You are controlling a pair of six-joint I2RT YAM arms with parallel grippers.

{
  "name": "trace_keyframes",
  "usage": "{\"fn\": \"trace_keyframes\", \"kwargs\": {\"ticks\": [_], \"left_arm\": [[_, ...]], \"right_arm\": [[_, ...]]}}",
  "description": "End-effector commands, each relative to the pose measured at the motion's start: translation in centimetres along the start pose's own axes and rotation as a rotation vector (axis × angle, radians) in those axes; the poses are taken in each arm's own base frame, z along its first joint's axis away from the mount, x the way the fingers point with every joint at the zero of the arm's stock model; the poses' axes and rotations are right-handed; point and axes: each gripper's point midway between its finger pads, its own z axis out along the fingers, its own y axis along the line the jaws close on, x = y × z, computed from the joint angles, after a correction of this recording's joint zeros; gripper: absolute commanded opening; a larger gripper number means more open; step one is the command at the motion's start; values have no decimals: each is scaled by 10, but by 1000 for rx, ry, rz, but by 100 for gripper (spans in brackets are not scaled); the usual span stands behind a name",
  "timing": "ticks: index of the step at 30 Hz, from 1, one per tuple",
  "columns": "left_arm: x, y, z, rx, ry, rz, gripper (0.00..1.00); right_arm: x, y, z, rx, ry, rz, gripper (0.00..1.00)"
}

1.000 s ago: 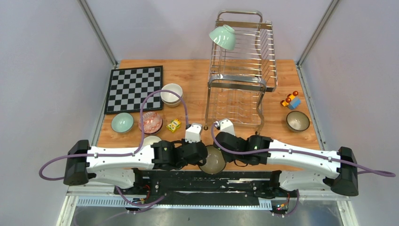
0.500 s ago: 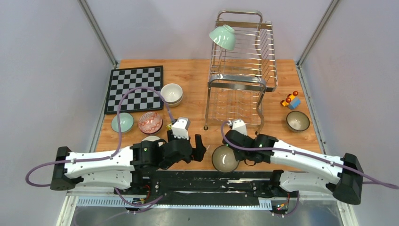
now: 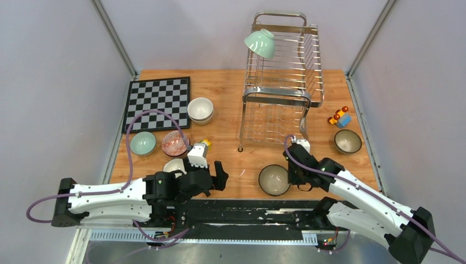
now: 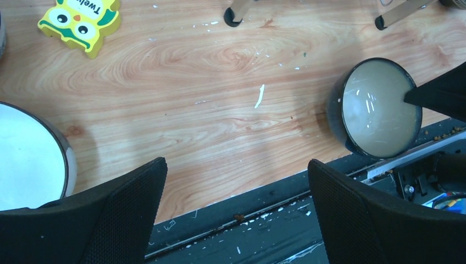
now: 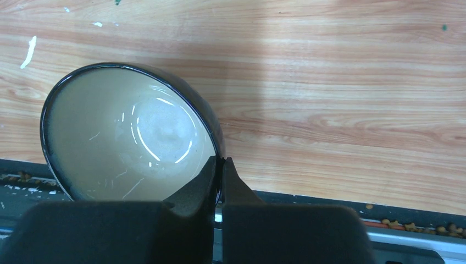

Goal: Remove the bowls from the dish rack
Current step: Place the bowl at the center of the board, then pick up the bowl from the dish rack.

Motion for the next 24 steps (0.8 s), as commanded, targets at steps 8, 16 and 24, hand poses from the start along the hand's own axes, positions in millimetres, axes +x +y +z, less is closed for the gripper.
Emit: {"fn": "trace_keyframes", "kwargs": {"ticks": [8, 16, 24], "left_arm": [[-6, 4, 6, -15, -52, -39, 100], [-5, 3, 8, -25, -53, -20, 100], [-10, 8, 7, -47, -71, -8, 100]], "right_arm": [[11, 4, 9, -49, 16, 31, 0], [10, 6, 9, -57, 10, 32, 23], [-2, 14, -6, -111, -29, 36, 47]]}}
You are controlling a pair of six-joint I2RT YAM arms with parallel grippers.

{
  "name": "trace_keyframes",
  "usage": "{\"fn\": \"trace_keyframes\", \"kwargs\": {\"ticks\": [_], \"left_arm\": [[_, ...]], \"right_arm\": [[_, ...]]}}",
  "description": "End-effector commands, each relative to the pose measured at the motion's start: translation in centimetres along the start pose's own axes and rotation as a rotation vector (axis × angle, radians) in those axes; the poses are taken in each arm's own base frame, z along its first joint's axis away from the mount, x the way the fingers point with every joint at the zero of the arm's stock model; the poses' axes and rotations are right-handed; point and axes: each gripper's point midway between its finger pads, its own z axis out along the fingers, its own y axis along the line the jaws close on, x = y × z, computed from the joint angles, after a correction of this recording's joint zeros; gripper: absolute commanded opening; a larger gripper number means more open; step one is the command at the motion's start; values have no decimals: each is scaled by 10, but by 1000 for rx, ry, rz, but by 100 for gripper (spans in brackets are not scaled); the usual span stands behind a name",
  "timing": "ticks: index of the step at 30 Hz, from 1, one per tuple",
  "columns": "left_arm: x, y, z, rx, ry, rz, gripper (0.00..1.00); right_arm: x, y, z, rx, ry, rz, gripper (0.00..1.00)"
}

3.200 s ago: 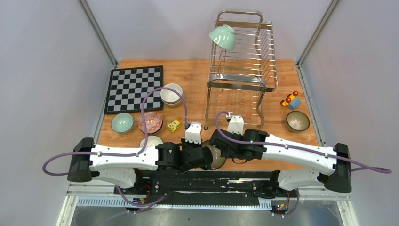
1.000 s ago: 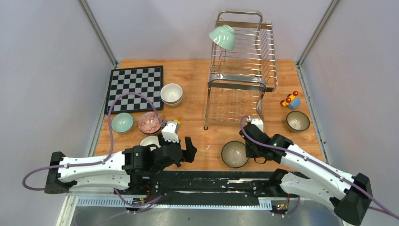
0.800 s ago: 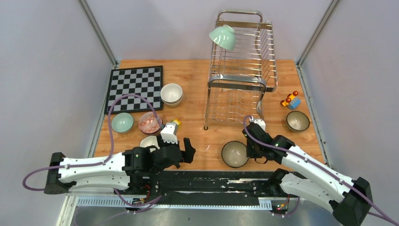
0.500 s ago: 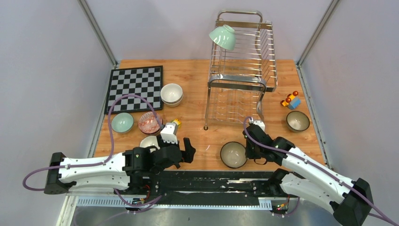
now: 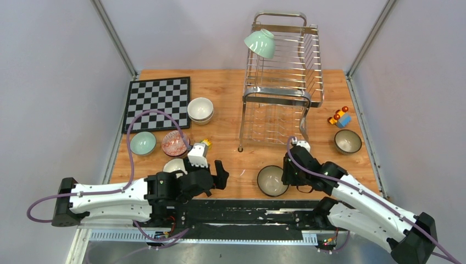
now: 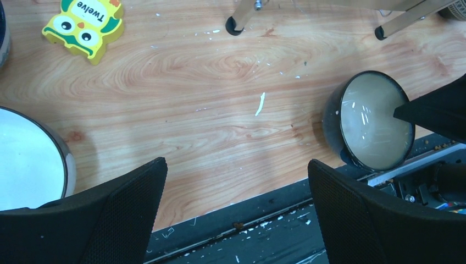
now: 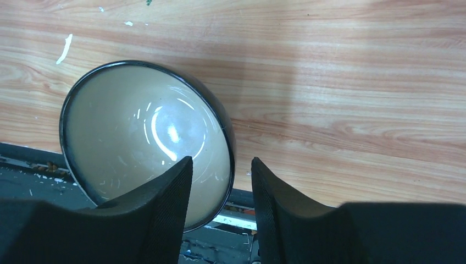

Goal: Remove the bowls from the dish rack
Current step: Pick up the bowl from the dish rack.

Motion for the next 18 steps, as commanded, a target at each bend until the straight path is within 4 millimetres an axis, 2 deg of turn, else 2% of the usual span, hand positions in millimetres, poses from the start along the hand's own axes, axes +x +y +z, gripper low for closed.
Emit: {"fn": "trace_keyframes", "kwargs": {"ticks": [1, 5, 9, 14, 18], "left_arm": [[-10, 9, 2, -42, -51, 3, 100], [-25, 11, -4, -59, -84, 37, 100], [-55, 12, -15, -72, -166, 84, 100], [-121, -5, -38, -43, -350, 133, 100], [-179, -23, -51, -23, -458, 108, 100]], "right_arm": [[-5, 4, -12, -30, 1, -2, 48], [-17, 18, -41, -126, -14, -93, 48], [-27, 52, -81, -364, -55, -220, 46], [-37, 80, -125, -604, -190, -372, 46], [-41, 105, -150, -806, -314, -413, 44]]}}
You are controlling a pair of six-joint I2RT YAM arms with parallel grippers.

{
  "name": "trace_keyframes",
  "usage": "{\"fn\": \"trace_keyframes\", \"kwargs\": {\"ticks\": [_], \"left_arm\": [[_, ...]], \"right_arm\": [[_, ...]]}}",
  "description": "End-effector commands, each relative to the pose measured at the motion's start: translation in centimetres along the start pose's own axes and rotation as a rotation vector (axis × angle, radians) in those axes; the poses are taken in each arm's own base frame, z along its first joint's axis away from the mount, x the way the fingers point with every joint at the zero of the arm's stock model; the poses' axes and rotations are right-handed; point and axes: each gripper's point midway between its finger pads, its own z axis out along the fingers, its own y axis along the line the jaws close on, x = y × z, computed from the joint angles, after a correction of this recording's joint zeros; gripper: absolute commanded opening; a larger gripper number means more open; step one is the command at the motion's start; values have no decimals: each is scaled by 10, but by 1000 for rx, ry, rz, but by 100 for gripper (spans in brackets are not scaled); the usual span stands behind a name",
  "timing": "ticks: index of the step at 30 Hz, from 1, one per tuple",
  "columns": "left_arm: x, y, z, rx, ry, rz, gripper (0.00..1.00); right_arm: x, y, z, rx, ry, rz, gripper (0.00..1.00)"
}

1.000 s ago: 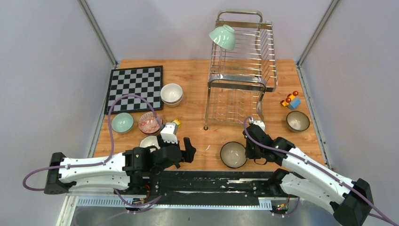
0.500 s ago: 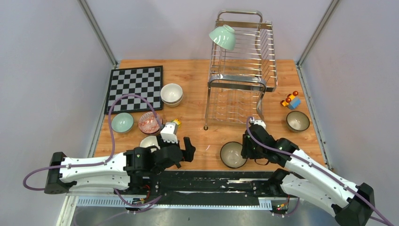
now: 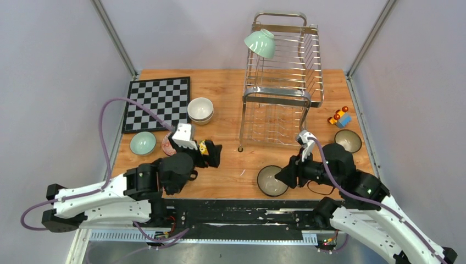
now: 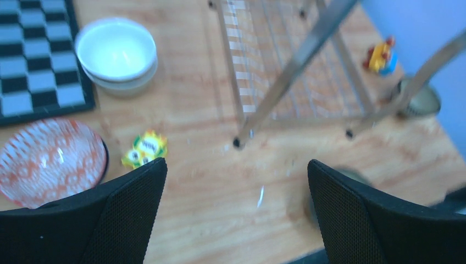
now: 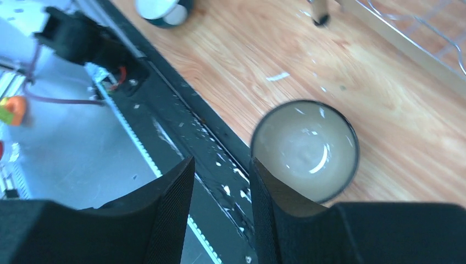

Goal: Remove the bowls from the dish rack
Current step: Pick up the bowl from the dish rack.

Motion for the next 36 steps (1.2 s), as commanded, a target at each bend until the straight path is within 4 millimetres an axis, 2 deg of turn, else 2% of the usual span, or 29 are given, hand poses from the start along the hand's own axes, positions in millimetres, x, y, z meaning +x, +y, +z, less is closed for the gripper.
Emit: {"fn": "trace_keyframes", "kwargs": {"ticks": [1, 6, 12, 14, 17, 21, 25, 28, 31, 36], "left_arm": [[-84, -10, 11, 1, -166, -18, 100], [-148, -27, 48, 113, -176, -171, 99], [-231, -47, 84, 294, -271, -413, 98], [-254, -54, 97, 390, -302, -513, 97], [-275, -63, 117, 530, -312, -642, 96], [-288, -63, 152, 639, -310, -761, 95], [-298, -59, 177, 730, -291, -844, 94], [-298, -55, 198, 771, -254, -899, 92], [-293, -49, 216, 793, -236, -939, 85], [-286, -52, 231, 843, -194, -970, 84]], "right_arm": [[-18, 43, -8, -273, -138, -129, 44], [-21, 62, -8, -403, -200, -167, 44], [-15, 58, -1, -397, -182, -177, 44], [-13, 57, 1, -399, -178, -179, 44], [-13, 57, 2, -399, -184, -179, 44], [-15, 58, 3, -404, -194, -179, 44], [-17, 58, 6, -406, -198, -176, 44], [-16, 56, 10, -403, -199, -164, 44], [-14, 56, 14, -408, -197, -154, 44], [-13, 53, 19, -404, -200, -147, 44]]}}
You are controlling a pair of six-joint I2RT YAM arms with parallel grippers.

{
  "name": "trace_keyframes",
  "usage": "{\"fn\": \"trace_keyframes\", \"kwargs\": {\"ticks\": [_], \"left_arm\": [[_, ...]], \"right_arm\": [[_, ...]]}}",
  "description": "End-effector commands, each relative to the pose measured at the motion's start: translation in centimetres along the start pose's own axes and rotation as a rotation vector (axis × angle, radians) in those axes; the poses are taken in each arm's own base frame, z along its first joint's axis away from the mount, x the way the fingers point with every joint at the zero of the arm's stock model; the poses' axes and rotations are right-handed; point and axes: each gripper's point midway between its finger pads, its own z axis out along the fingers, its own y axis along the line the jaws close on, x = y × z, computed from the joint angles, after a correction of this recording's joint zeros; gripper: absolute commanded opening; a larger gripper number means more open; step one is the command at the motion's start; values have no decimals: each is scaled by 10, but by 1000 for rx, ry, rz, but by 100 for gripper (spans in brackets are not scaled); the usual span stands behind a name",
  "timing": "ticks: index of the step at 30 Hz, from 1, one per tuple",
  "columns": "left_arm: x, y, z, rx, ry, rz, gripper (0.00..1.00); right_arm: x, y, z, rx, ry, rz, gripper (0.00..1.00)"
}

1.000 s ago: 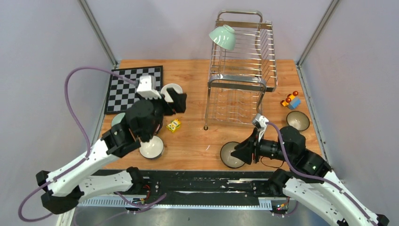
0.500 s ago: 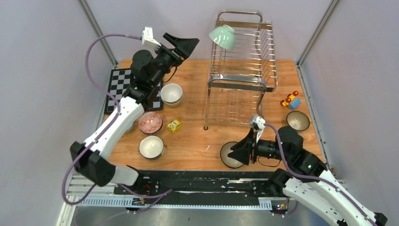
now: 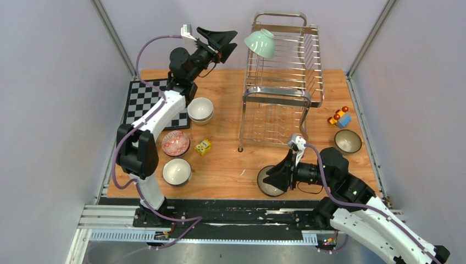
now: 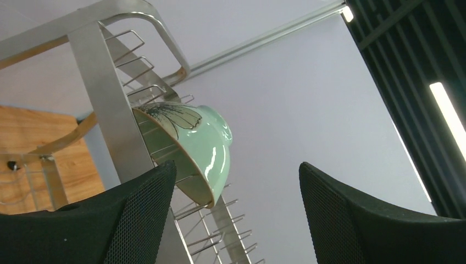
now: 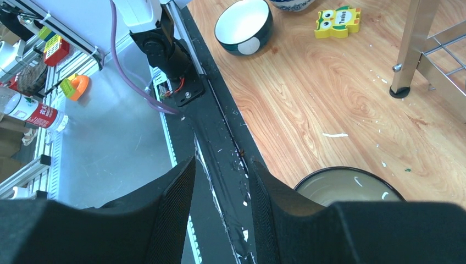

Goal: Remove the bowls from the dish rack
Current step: Pick up the bowl from the dish rack.

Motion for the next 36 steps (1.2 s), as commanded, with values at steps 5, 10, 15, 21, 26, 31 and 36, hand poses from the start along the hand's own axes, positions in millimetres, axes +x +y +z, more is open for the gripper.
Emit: {"fn": "trace_keyframes", "kwargs": {"ticks": [5, 10, 15, 21, 26, 31, 36], "left_arm": [[12, -17, 11, 147, 111, -93, 84], [15, -2, 15, 119, 129, -111, 83], [17, 0, 19, 124, 143, -121, 83], [19, 0, 26, 156, 160, -149, 80], [21, 4, 30, 154, 167, -155, 78], [26, 3, 36, 177, 189, -169, 76], [29, 8, 41, 194, 189, -191, 71]], "right_arm": [[-1, -3, 9, -14, -12, 12, 44], [-3, -5, 11, -6, -8, 11, 44], [-4, -7, 13, -1, -2, 8, 44], [-4, -8, 14, 4, 2, 10, 44], [-4, -10, 13, 17, -1, 13, 44], [-2, -11, 12, 25, 3, 17, 44], [0, -12, 11, 28, 2, 24, 44]]}}
